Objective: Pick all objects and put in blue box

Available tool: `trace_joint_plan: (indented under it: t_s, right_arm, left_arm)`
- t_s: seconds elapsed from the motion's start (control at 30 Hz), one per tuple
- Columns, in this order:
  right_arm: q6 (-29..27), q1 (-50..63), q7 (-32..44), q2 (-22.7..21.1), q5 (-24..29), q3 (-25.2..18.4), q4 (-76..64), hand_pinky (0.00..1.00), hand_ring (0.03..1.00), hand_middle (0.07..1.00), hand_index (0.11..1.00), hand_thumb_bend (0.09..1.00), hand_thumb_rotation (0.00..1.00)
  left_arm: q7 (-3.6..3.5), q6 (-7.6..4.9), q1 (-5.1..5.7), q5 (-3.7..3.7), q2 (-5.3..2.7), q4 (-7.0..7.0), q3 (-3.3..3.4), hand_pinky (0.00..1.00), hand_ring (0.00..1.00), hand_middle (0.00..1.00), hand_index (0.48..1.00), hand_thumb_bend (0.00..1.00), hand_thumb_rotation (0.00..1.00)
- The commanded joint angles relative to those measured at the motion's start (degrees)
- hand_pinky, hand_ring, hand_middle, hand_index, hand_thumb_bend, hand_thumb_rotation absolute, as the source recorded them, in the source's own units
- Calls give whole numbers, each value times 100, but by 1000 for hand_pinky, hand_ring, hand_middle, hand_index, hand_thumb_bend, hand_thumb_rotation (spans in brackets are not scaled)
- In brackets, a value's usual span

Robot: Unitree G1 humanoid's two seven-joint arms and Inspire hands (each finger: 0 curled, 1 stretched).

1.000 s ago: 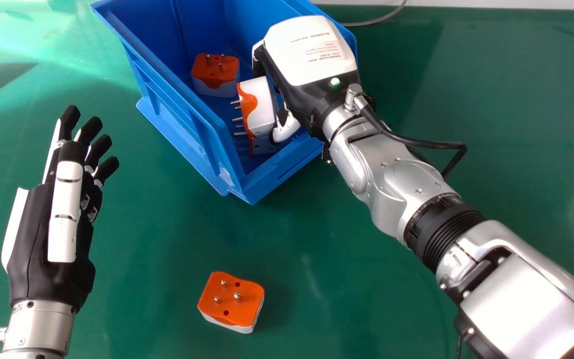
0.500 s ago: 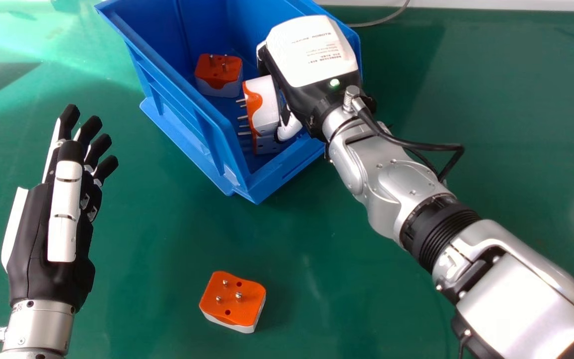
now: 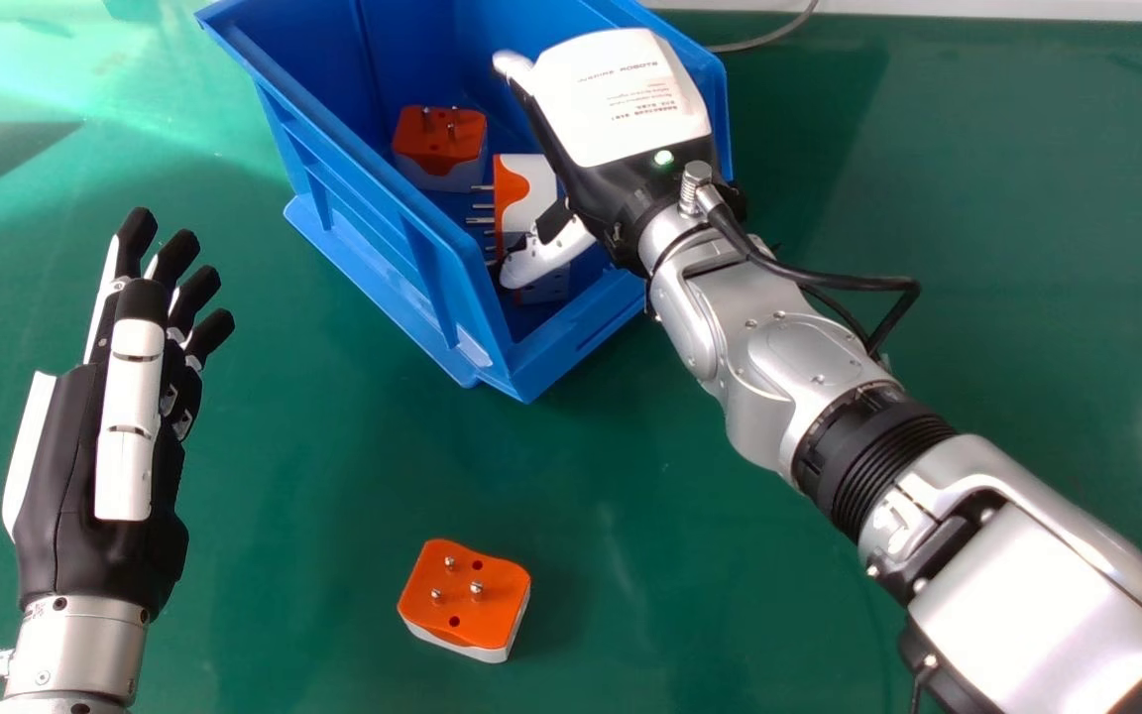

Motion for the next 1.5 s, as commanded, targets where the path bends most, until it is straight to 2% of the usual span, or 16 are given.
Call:
trace_joint_plan:
  t_s: [0.0,0.17,0.23,0.4,0.47,0.57,0.63,0.83,0.97,1.07,1.3,1.47]
  right_arm:
    - [67,-183,3,-92,-12,13,-162,800,942,970,995,930,603]
    - [151,-183,108,-133,-33,19,-334,812,950,980,998,938,614]
    - [193,-159,195,-179,-28,5,-523,820,954,984,999,942,616]
    - [267,-57,467,-356,-38,-22,-1114,837,975,994,1000,959,601]
    - [321,11,625,-472,-101,6,-1436,841,978,995,1000,963,591]
    - [369,133,902,-663,-152,9,-1961,876,989,998,1000,968,549]
    - [381,229,1063,-820,-202,2,-2360,888,991,998,1000,966,535]
    - [409,527,1284,-1251,-488,-17,-3361,924,997,1000,995,973,445]
    - [390,735,1438,-1529,-686,-38,-3970,921,996,1000,991,983,407]
    - [366,969,1543,-1736,-799,-110,-4490,914,992,1000,983,992,365]
    - [365,1690,1956,-2152,-968,-425,-5821,904,997,1000,952,991,322]
    - [391,2675,2259,-2349,-898,-888,-7208,922,999,1000,948,959,292]
  left_arm:
    - [21,-103,-25,5,12,-118,26,939,957,974,995,519,940]
    - [58,-93,-21,51,25,-132,25,937,957,975,998,514,942]
    - [33,-98,-25,29,34,-112,27,938,957,976,999,514,944]
    - [15,-139,-43,41,27,-79,14,940,957,976,998,515,949]
    - [0,-129,-46,24,22,-83,6,937,955,975,996,514,949]
    - [-24,-109,-50,-20,10,-90,8,934,956,976,993,511,948]
    - [-45,-122,-60,-24,19,-62,15,933,955,975,991,510,948]
    - [-17,-99,-107,-13,18,-36,33,925,952,970,985,516,937]
    - [0,-92,-122,27,25,-42,22,922,953,969,984,517,935]
    - [6,-82,-121,43,27,-68,7,923,957,972,987,524,929]
    - [-44,-105,-152,29,52,-28,7,931,964,979,995,529,928]
    - [-12,-97,-134,16,13,-60,7,934,965,981,995,526,926]
